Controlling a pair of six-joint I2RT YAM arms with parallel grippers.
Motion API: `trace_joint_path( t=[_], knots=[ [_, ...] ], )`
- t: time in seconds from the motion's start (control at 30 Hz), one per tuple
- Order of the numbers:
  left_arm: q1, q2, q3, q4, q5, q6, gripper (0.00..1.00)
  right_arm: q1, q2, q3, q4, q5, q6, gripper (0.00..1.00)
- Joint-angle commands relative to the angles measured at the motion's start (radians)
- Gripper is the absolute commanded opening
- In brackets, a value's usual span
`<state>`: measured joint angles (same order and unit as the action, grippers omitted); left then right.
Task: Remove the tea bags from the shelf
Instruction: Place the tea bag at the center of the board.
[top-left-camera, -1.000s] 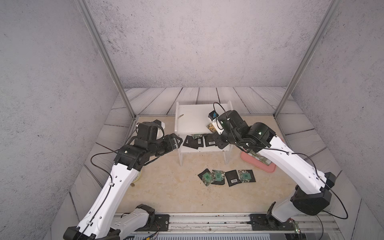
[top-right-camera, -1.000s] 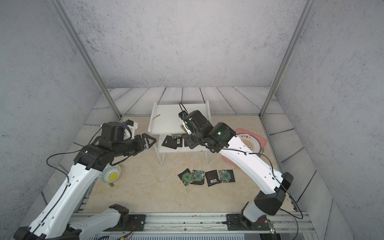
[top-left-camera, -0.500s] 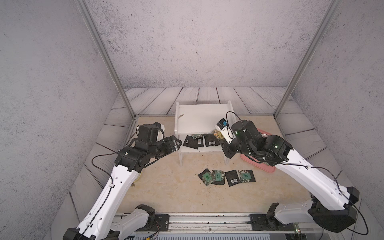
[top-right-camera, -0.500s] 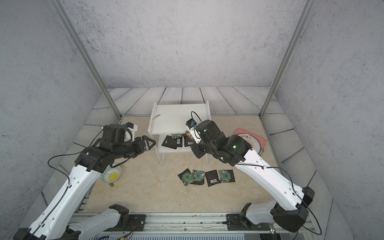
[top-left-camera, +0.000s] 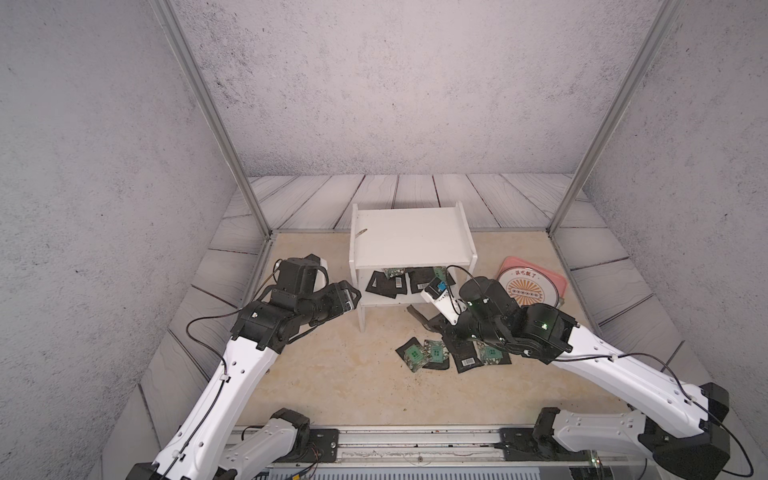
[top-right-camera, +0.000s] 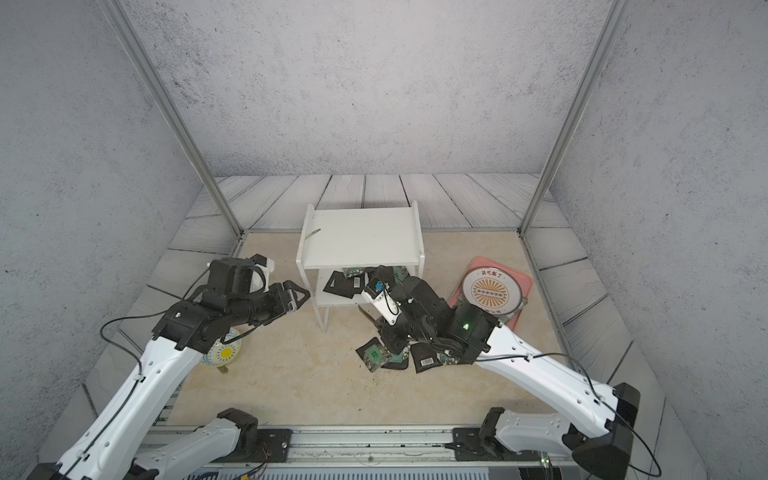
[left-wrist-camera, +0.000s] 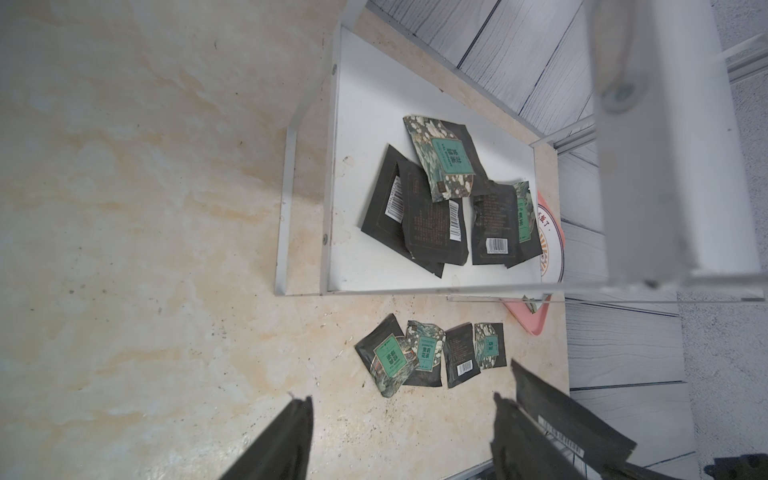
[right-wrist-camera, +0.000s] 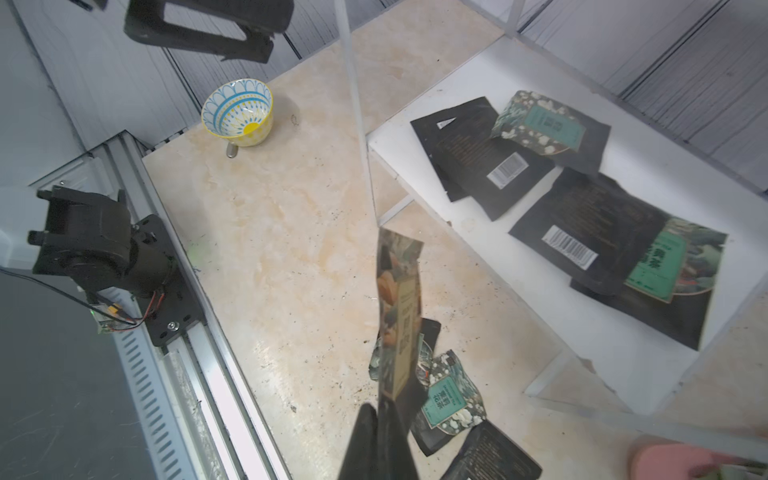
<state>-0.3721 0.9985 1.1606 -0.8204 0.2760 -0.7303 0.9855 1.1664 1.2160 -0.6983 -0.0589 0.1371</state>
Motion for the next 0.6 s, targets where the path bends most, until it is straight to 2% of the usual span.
trace_joint_path(
  t=[0.0,0.13,0.57],
  knots=[
    [0.009,-0.021,-0.032,-0.014,-0.022,-0.005,0.72,0.018,-0.008,-0.046,0.082,-0.029,0.051,0.00],
    [0.009,-0.038,-0.060,-0.021,-0.038,-0.006,0.72,0.046,0.032,-0.098,0.136,-0.029,0.065,0.00],
    [0.048,-0.096,-0.200,0.025,-0.024,-0.007,0.72,0.091,0.228,-0.153,0.215,0.126,0.074,0.00]
  ],
)
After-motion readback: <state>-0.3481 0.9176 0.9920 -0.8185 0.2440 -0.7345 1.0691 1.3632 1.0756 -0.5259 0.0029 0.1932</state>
